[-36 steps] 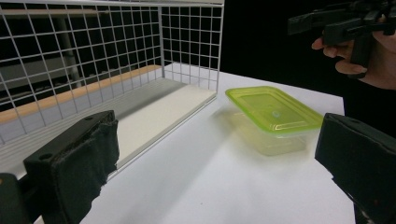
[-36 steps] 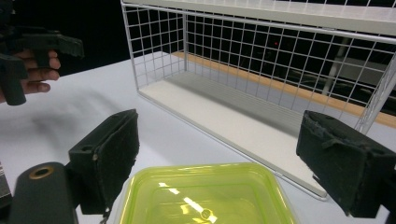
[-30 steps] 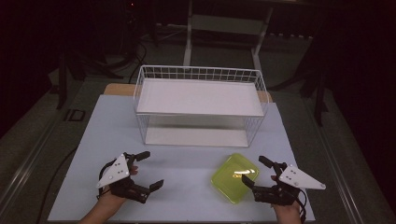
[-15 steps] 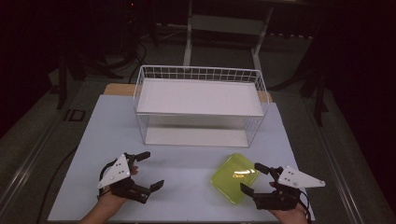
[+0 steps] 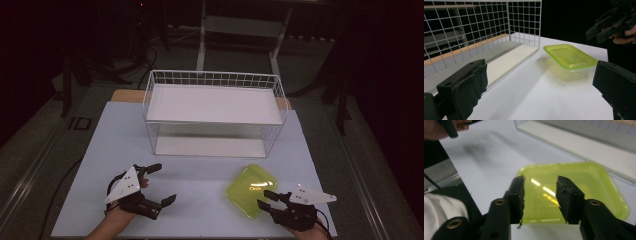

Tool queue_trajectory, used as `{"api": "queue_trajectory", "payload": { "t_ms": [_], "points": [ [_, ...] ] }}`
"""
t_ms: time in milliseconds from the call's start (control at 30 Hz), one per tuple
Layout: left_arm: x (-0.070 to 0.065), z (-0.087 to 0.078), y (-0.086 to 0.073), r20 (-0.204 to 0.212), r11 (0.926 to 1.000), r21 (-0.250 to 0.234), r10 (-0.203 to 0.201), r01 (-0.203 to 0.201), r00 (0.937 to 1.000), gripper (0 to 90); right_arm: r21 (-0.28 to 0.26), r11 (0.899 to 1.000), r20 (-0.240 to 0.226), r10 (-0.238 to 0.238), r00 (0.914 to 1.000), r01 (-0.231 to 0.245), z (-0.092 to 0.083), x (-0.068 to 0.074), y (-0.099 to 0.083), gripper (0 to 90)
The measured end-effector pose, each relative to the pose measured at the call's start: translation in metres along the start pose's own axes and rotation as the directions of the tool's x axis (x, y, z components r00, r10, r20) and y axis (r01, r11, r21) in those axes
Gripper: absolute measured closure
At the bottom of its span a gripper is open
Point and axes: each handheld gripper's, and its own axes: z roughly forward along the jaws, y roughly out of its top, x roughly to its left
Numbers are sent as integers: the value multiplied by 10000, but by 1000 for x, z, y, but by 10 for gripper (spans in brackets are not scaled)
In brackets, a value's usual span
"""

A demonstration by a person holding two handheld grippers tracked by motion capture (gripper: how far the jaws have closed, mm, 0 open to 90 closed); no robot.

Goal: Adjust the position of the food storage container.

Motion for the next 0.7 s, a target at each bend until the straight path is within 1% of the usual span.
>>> {"api": "queue_trajectory", "payload": {
  "t_ms": [33, 67, 100, 133, 167, 200, 233, 267, 333, 433, 533, 600, 700],
  "points": [
    [-1, 0, 0, -53, 10000, 63, 56, -56, 10000, 3, 459, 9988, -117, -142, 9998, 147, 3, -1, -4, 690],
    [-1, 0, 0, -53, 10000, 63, 56, -56, 10000, 3, 627, 9979, -262, -163, 9995, 179, 4, -3, -6, 701],
    [-1, 0, 0, -51, 9999, 70, 74, -74, 10000, 2, 745, 9971, -322, -157, 9994, 180, 6, -4, -8, 738],
    [-1, 0, 0, -42, 10000, 55, 65, -65, 10000, 2, 745, 9971, -322, -157, 9994, 180, 6, -4, -8, 738],
    [-1, 0, 0, -41, 10000, 66, 53, -53, 10000, 3, 1112, 9935, -468, -209, 9987, 260, 9, -5, -12, 788],
    [-1, 0, 0, -23, 10000, 71, 61, -60, 10000, 3, 1112, 9935, -468, -209, 9987, 260, 9, -5, -12, 788],
    [-2, 1, 0, -9, 9999, 75, 96, -95, 10000, 3, 1242, 9912, -530, -399, 9978, 462, 10, -3, -13, 839],
    [-2, 1, 0, -9, 9999, 75, 96, -95, 10000, 3, 1242, 9912, -530, -399, 9978, 462, 10, -3, -13, 839],
    [-2, 1, 0, 23, 9999, 67, 94, -94, 10000, 2, 1258, 9903, -354, -546, 9979, 586, 11, -2, -14, 897],
    [-3, 1, 0, 73, 9999, 66, 116, -116, 9999, 2, 1478, 9875, -364, -490, 9981, 539, 13, -2, -16, 899],
    [-2, 1, -1, 72, 9999, 74, 113, -113, 9999, 2, 1624, 9847, -358, -582, 9977, 633, 15, -3, -18, 900],
    [-1, 1, -1, 52, 10000, 45, 67, -67, 10000, 2, 1609, 9851, -407, -542, 9977, 601, 16, -4, -20, 900],
    [-1, 1, -1, 76, 10000, 26, 41, -42, 10000, 3, 1599, 9854, -363, -528, 9979, 579, 17, -5, -20, 900]
  ]
}}
